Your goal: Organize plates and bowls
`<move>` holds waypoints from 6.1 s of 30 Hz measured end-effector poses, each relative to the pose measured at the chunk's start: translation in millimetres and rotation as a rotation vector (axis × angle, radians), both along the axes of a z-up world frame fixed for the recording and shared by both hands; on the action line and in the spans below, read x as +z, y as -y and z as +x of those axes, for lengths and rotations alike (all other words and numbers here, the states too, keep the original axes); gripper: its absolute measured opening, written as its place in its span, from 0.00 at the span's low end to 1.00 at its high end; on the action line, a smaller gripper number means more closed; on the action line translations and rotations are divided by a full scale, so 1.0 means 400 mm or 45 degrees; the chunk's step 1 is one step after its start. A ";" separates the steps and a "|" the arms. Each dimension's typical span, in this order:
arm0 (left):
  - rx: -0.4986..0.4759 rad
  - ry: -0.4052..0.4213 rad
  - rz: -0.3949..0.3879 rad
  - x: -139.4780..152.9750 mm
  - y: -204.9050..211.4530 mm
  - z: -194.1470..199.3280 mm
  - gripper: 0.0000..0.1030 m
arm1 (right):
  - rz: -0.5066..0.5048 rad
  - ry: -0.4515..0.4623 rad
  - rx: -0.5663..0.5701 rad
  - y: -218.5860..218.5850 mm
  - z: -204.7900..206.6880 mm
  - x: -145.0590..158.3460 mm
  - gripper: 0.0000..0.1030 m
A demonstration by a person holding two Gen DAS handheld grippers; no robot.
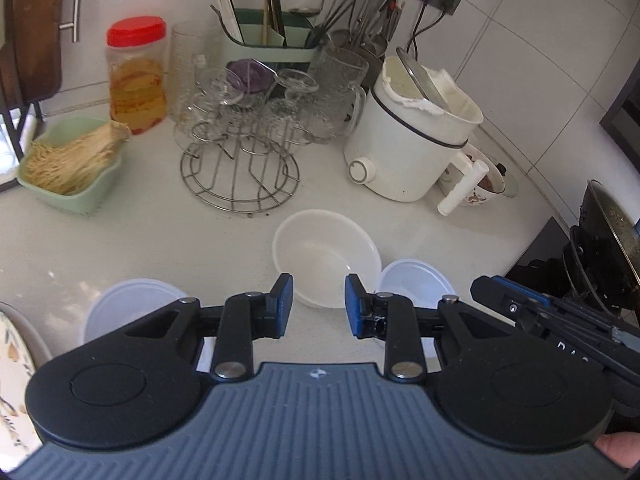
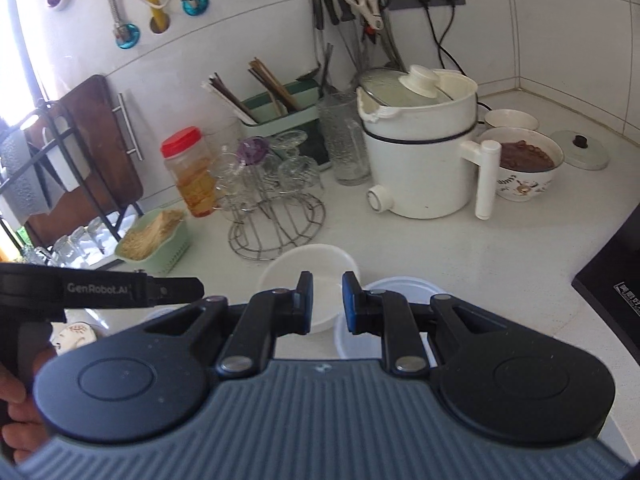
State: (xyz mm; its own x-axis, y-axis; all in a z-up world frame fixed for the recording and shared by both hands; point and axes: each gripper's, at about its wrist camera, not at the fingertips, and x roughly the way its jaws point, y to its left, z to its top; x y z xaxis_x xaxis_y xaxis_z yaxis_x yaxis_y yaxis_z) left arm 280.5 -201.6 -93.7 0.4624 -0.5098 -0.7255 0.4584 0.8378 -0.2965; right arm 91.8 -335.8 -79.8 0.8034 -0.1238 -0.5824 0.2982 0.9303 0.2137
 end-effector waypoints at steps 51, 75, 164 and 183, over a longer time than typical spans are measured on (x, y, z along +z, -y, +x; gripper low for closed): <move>-0.094 -0.337 0.009 -0.160 0.236 0.040 0.14 | 0.247 -0.358 -0.109 0.231 0.061 -0.165 0.13; 0.020 -0.254 -0.085 -0.010 0.057 -0.007 0.15 | 0.293 -0.234 0.003 0.099 0.021 -0.046 0.14; 0.504 0.090 0.054 0.144 -0.464 -0.151 0.49 | 0.073 0.016 0.489 -0.340 0.112 0.065 0.41; 0.286 0.085 0.042 0.127 -0.498 -0.103 0.49 | 0.046 0.018 0.226 -0.366 0.071 0.055 0.41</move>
State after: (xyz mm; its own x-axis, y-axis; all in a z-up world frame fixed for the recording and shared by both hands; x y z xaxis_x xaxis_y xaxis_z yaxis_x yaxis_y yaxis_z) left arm 239.3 -2.5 -42.8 0.6091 -0.3655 -0.7039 0.2773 0.9296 -0.2428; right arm 120.1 -189.4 -57.8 0.8191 0.0420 -0.5722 0.1264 0.9596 0.2513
